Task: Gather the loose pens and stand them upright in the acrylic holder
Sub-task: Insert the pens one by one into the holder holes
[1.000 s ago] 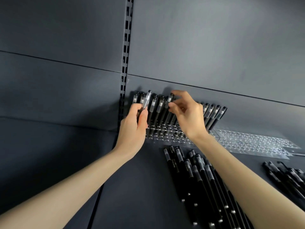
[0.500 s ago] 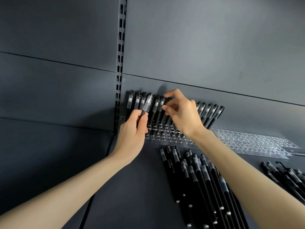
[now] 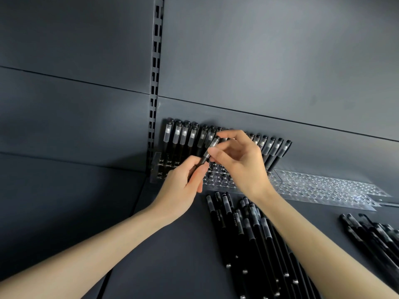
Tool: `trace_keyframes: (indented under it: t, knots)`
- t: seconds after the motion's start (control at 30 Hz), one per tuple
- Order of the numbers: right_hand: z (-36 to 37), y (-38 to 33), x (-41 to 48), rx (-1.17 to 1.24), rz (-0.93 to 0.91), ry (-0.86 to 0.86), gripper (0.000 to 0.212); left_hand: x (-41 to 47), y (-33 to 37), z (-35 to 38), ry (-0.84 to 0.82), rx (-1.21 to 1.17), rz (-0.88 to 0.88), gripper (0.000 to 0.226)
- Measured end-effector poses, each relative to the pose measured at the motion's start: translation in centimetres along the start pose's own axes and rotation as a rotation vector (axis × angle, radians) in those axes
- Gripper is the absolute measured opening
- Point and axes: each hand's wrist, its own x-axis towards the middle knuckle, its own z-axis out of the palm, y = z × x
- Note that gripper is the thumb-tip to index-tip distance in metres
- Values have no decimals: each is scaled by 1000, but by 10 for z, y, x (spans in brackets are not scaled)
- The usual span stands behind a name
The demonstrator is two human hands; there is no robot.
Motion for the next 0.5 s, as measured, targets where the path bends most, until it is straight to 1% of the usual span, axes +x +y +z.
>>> trace_keyframes:
  t: [0.17, 0.3, 0.43, 0.5]
  knots:
    - [-4, 0, -1, 128, 56, 24, 26, -1, 4, 1, -33, -4, 13, 19]
    - [-6, 0, 1, 104, 52, 11, 27, -2, 7, 1, -49, -59, -28, 16]
    - [-8, -3, 3, 148, 73, 44, 24, -3, 7, 0, -5, -88, -66, 11]
    - [-6, -3, 1, 112, 86, 41, 28, -3, 8, -1, 27, -88, -71, 7]
